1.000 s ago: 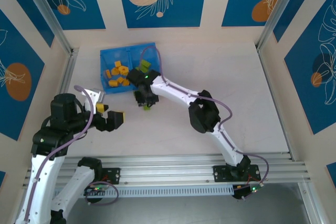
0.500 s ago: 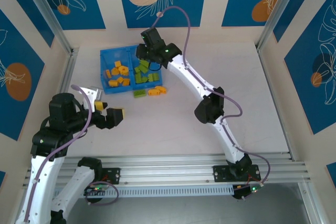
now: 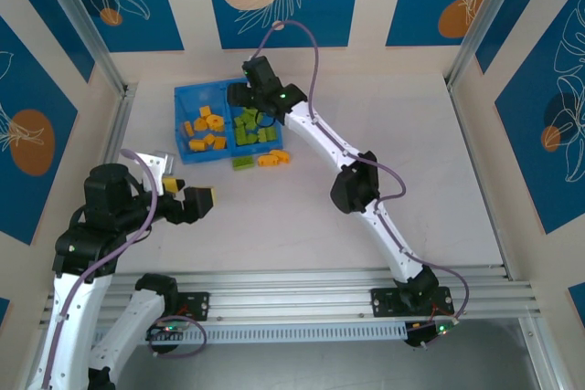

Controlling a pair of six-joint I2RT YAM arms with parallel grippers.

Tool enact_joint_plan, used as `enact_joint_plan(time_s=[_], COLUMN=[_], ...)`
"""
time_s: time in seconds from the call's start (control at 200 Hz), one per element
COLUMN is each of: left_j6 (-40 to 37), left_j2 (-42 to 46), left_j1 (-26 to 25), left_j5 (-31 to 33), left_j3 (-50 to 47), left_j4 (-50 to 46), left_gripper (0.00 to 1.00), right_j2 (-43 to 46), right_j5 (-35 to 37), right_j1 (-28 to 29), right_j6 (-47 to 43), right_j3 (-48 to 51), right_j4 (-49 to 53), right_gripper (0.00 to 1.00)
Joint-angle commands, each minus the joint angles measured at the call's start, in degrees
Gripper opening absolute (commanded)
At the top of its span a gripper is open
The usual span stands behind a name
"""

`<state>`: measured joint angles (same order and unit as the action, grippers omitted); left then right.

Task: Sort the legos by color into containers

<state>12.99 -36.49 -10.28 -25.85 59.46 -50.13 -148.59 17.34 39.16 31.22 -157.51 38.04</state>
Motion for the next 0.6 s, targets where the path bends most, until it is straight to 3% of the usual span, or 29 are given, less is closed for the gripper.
enact_joint_plan(time_s=[0.0,0.145,0.28,0.345,0.415,0.595], left_j6=[0.19,0.12,0.71,0.82,0.65,0.42], left_j2=[0.02,-0.09,0.3,0.3,-0.18,-1.97], left_j1=[0.41,0.45,0.4,0.49,0.52,0.45], left_j5=[0.78,1.24,1.34,1.13,0.8,-0.69], left_j3=[-0.17,-0.13,-1.12,-1.5,-1.54,-1.15], left_j4=[0.39,0.34,0.81,1.24,1.35,2.07], left_gripper=[1.0,1.0,1.0,1.0,1.0,1.0], right_j2=[9.13,20.49,34.78,39.76,42.31,39.77], right_j5=[-1.26,1.04,-0.19,-2.72,-7.24,-12.03], right_j1=[-0.48,-0.48,-0.57,-1.36,-2.76,-5.43], right_j6=[0.3,1.9,1.69,3.2,3.6,-4.0], right_j3=[-0.89,11.55,38.77,49.25,56.53,63.82], right_j4=[5.32,14.16,9.37,5.98,2.73,0.44], right_gripper=[0.68,0.77,0.84,0.93,1.0,0.96])
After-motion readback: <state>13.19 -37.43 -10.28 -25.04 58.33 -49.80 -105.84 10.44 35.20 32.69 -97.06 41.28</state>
